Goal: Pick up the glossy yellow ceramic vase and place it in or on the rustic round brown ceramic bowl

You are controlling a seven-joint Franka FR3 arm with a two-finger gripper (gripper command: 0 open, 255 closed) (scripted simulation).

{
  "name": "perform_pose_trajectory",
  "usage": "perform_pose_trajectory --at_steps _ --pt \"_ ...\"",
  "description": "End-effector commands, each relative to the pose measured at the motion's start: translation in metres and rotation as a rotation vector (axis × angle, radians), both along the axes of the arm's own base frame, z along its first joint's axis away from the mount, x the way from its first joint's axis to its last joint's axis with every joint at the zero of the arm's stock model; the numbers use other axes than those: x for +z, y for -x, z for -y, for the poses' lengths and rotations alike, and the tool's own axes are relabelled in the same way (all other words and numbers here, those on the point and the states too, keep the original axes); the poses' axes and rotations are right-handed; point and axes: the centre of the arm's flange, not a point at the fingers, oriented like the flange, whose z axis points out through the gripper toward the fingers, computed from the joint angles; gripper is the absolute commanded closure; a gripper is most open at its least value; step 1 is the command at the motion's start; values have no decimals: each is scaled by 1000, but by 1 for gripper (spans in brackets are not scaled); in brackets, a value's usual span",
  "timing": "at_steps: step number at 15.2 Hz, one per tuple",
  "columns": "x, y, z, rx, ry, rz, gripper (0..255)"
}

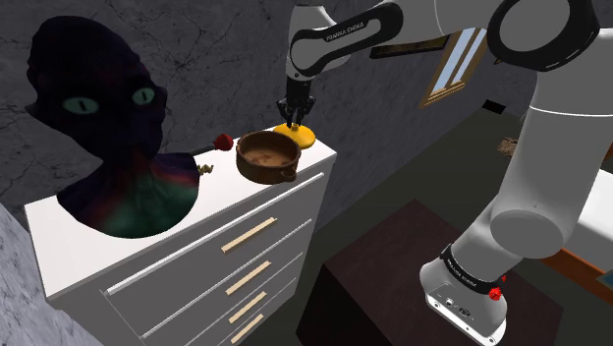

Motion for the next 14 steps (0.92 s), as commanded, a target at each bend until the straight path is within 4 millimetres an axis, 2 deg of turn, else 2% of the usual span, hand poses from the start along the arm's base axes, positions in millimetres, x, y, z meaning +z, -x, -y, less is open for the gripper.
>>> perform_pose_trajectory --at_steps 1,2,14 --pt "-1 0 0 0 0 -1 255" --pt "-1 0 0 0 0 -1 255" --pt "63 0 0 0 0 -1 255"
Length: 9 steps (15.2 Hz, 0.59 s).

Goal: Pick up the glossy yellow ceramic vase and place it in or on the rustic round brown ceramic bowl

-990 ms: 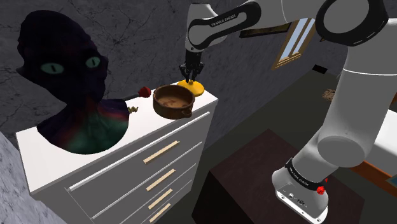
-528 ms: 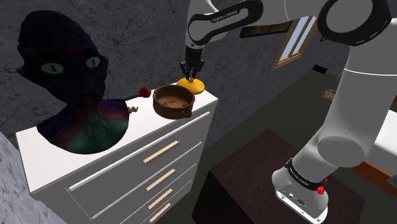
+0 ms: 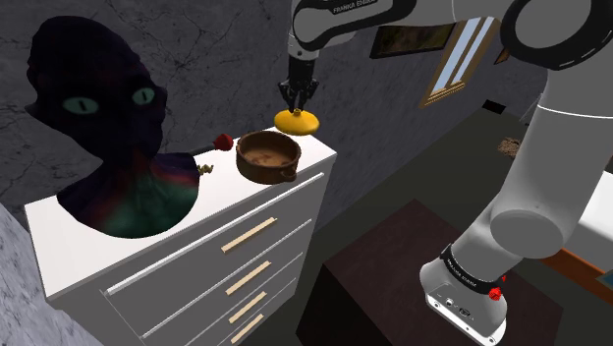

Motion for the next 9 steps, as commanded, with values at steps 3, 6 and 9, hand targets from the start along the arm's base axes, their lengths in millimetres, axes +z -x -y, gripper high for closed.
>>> perform_pose_trajectory --at_steps 3,6,9 --pt "21 0 0 0 0 0 255" --pt "37 0 0 0 0 0 255" --pt "53 0 0 0 0 0 255"
